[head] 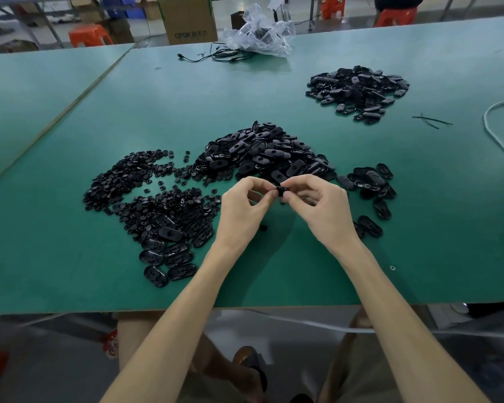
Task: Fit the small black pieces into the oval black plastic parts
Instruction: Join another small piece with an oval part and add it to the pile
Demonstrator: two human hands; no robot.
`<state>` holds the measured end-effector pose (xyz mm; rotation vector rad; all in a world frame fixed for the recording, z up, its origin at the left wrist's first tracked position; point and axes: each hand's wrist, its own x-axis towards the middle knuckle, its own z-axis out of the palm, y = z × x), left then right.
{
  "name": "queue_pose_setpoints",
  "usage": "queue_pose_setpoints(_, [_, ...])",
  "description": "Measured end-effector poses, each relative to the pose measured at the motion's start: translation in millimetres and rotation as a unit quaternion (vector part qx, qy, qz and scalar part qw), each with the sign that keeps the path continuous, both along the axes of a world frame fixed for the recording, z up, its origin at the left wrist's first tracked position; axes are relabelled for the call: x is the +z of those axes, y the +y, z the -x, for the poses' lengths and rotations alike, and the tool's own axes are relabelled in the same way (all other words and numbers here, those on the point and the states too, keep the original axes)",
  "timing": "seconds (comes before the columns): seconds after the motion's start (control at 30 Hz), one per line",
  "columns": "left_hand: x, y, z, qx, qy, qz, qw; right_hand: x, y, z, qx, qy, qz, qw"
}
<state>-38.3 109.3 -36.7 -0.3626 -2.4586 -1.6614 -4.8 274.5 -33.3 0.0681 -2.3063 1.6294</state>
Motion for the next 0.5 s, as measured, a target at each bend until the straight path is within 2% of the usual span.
queue_pose_setpoints(0.5, [2.9,-1.8,-0.8,-0.003,0.014,0.0,1.0,1.5,1.6,0.3,0.024,0.0,0.04,0.999])
